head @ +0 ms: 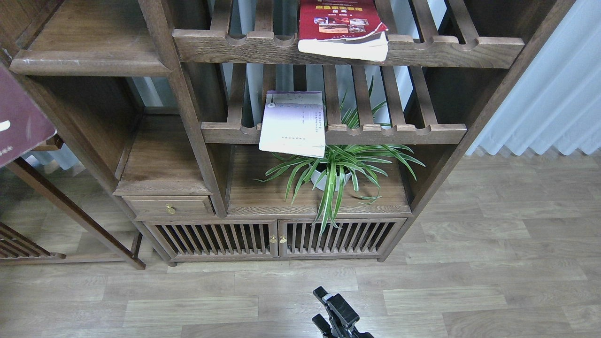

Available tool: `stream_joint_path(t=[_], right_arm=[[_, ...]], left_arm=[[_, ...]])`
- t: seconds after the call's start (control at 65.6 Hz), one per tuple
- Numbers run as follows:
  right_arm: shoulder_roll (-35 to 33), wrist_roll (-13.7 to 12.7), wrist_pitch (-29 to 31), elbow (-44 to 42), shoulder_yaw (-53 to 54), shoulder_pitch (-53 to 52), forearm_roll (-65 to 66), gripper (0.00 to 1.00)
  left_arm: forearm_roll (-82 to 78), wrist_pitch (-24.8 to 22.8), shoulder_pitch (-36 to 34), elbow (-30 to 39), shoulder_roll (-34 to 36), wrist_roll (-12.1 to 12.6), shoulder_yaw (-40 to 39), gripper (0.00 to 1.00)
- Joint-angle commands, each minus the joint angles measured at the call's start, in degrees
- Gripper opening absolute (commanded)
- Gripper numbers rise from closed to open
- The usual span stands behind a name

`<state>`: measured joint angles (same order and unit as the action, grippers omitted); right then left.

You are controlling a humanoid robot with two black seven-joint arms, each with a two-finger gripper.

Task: Organize books on shelf
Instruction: 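Carry the dark red book with the left gripper to the side shelf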

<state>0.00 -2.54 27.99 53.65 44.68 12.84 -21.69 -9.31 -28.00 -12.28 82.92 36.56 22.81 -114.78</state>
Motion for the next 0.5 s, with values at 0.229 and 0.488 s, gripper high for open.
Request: stream_joint_path(t=[0.229, 0.488], right_arm=[[0.0, 0.0, 0.0, 0.1, 0.0, 0.6, 0.0, 1.00], [0.0, 0.0, 0.0, 0.1, -0.2, 1.0, 0.0, 1.00]], left_arm=[[-22.0, 0.0, -26.4, -9.6, 0.5, 0.7, 8.1, 0.05], [-26.5, 0.0, -37.1, -16.3, -0.2, 0.7, 14.6, 0.05]])
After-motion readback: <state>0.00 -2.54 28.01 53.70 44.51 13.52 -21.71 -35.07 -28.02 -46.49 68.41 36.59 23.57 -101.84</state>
